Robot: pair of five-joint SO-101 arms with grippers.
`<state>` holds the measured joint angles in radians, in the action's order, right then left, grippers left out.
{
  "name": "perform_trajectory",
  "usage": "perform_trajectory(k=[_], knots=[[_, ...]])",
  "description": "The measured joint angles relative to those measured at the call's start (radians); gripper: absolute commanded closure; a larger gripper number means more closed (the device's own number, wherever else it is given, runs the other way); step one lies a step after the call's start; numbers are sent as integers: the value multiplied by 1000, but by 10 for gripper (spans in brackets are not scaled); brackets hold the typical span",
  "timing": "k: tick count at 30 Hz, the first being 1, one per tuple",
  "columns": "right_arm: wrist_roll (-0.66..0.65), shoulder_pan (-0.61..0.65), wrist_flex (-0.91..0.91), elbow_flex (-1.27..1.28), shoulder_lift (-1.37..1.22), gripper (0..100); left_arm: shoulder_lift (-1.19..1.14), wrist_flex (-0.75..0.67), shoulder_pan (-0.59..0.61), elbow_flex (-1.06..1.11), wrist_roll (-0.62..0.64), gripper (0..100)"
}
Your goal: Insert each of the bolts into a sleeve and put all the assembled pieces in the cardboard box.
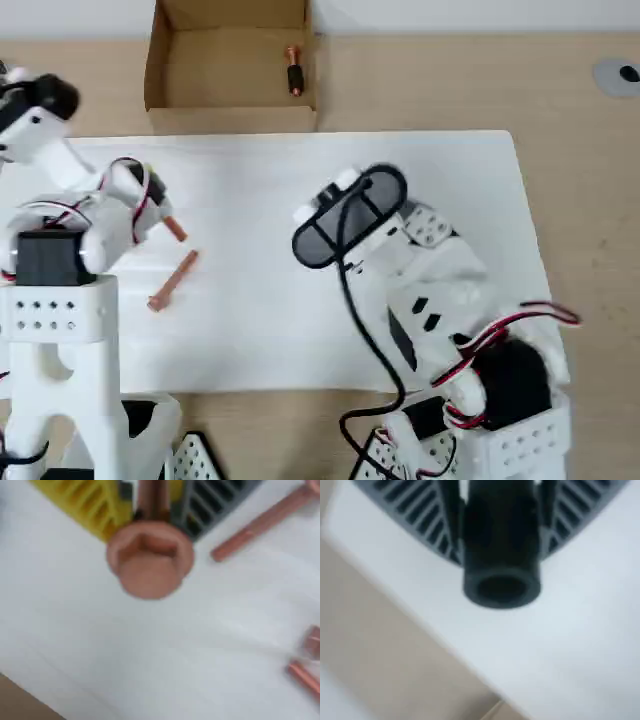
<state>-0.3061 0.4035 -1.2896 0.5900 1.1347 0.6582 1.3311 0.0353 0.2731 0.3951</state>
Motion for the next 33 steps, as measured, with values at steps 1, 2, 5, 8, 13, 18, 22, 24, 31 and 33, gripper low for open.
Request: perform_trajectory(k=[1, 2, 5, 8, 13, 18, 22, 24, 31, 33], knots=[[58, 6, 28, 46, 21, 987, 0, -26, -14, 11, -14, 991], [118, 11, 60, 97, 46, 987, 0, -54, -31, 23, -32, 991], [270, 12, 170, 233, 129, 987, 0, -110, -83, 34, -60, 991], [327, 12, 298, 381, 218, 987, 0, -132, -146, 34, -68, 991], [423, 43, 485, 628, 388, 987, 0, -190, -270, 63, -69, 991], [442, 101, 574, 841, 589, 987, 0, -308, -299, 107, -84, 991], [442, 110, 585, 970, 671, 987, 0, -327, -299, 107, -146, 991], [442, 110, 585, 1008, 671, 987, 0, -327, -299, 107, -178, 991], [442, 110, 605, 1069, 674, 987, 78, -327, -330, 107, -245, 991], [442, 110, 629, 1082, 674, 987, 117, -327, -365, 107, -250, 991]])
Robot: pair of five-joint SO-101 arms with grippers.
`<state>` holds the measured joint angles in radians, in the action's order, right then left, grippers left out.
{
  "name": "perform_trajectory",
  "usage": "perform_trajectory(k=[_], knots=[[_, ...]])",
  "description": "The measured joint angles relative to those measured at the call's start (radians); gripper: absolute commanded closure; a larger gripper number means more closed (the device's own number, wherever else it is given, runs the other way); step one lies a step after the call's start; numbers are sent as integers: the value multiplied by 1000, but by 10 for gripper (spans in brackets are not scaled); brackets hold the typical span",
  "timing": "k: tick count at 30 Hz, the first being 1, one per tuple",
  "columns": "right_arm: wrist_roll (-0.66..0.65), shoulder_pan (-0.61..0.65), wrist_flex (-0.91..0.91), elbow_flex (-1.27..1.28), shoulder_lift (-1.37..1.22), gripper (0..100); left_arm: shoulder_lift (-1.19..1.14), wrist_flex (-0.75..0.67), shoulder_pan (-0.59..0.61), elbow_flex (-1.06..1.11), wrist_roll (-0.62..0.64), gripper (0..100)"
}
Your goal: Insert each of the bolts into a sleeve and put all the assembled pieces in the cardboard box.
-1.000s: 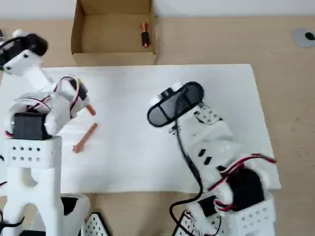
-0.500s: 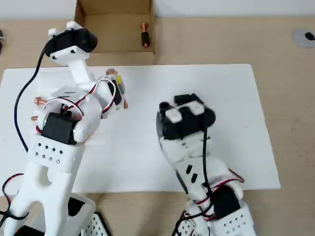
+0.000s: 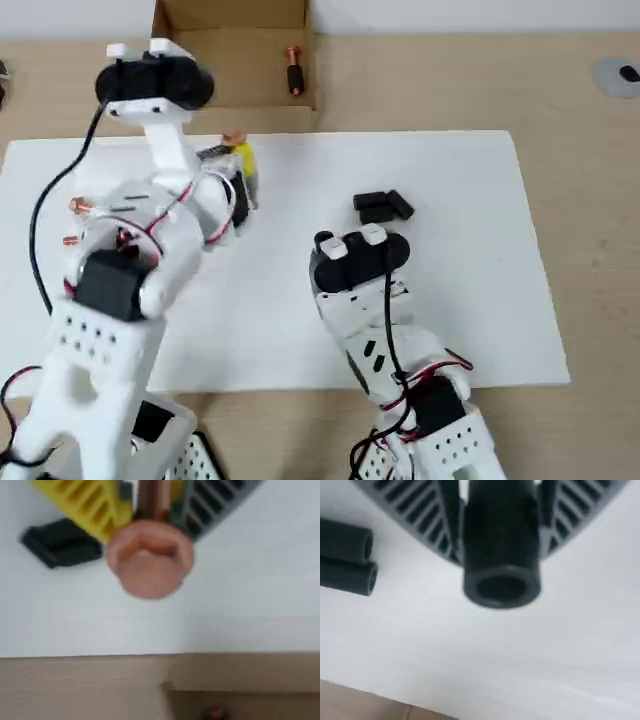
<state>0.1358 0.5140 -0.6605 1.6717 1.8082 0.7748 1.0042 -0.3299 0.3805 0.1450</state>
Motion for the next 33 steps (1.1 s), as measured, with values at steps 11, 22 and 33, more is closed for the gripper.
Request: perform_trajectory(k=[11, 22, 33], knots=[[40, 0, 71, 18, 0, 987, 272, -26, -184, 204, -2, 991], [86, 78, 71, 21, 0, 987, 362, -232, -209, 416, 37, 991], [86, 80, 71, 21, 0, 987, 364, -239, -222, 427, 38, 991]])
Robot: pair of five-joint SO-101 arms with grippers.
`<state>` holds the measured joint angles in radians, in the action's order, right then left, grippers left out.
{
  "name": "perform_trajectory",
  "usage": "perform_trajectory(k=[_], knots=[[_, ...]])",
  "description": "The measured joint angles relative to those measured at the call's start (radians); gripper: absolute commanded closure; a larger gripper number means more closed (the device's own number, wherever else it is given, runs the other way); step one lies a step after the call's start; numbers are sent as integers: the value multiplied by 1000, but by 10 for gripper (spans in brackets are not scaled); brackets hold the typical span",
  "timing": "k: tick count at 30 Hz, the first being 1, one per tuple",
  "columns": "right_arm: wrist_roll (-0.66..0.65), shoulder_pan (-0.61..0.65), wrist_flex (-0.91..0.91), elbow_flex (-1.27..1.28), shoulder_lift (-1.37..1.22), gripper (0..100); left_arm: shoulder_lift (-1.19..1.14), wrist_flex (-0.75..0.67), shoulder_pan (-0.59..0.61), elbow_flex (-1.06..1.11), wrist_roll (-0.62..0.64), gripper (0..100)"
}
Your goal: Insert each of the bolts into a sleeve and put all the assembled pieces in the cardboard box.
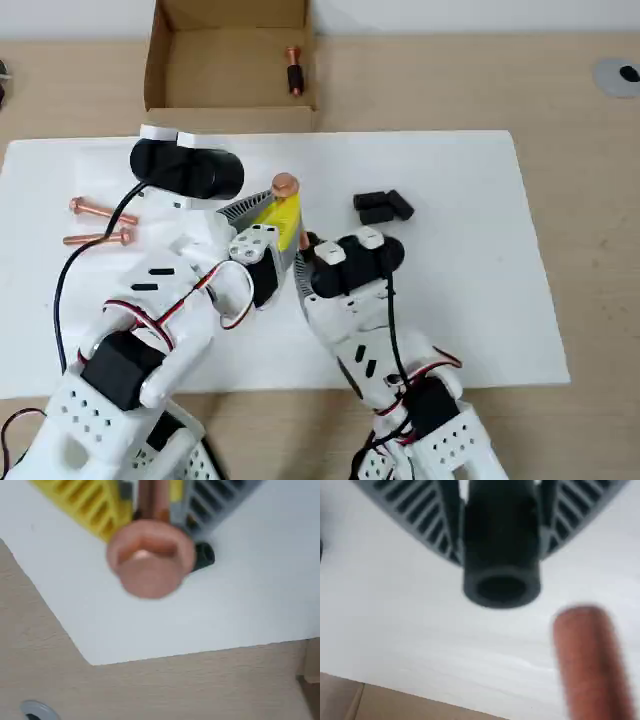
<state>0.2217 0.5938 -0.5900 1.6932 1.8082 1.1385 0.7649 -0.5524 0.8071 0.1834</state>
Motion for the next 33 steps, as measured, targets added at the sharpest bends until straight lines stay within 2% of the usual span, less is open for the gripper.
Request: perform_trajectory(k=[8, 33], knots=[[2, 0, 0, 0, 0, 987, 3, -26, -40, 89, 0, 991], [2, 0, 0, 0, 0, 987, 29, -29, -40, 81, -49, 991]])
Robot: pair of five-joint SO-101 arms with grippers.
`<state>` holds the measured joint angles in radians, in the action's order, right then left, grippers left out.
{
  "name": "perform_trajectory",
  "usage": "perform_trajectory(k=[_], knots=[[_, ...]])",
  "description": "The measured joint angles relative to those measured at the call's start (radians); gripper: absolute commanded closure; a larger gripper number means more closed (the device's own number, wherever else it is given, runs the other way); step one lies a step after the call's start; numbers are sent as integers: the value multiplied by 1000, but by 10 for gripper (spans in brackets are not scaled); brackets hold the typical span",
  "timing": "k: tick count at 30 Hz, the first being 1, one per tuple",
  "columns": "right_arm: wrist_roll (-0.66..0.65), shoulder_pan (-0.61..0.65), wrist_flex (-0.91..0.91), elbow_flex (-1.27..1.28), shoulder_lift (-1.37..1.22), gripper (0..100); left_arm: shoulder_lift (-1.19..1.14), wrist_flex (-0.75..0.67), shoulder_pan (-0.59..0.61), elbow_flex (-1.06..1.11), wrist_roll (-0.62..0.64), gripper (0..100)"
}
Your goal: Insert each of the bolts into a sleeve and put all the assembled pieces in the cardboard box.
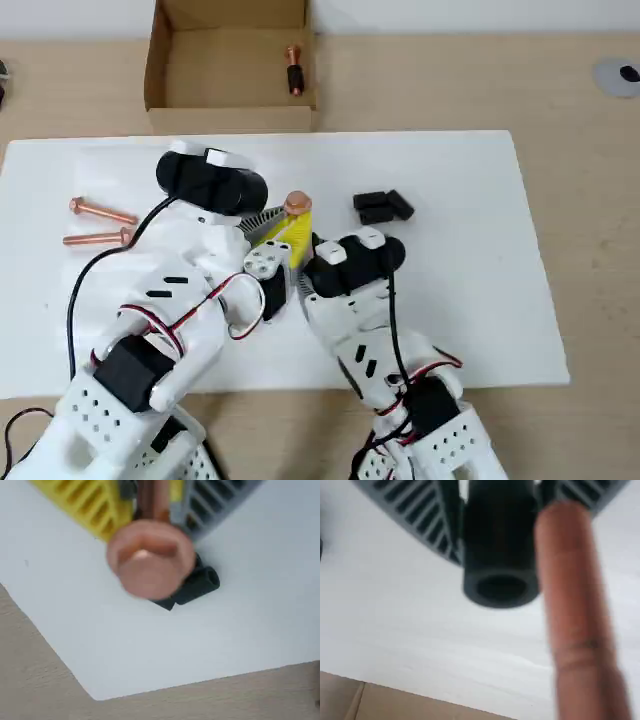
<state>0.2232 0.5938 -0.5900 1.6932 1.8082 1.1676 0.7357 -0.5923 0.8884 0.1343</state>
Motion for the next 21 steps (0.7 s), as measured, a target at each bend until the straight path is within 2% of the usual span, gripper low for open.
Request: perform_trajectory(k=[21], knots=[[0, 0, 0, 0, 0, 987, 8, 0, 2, -29, 0, 991]])
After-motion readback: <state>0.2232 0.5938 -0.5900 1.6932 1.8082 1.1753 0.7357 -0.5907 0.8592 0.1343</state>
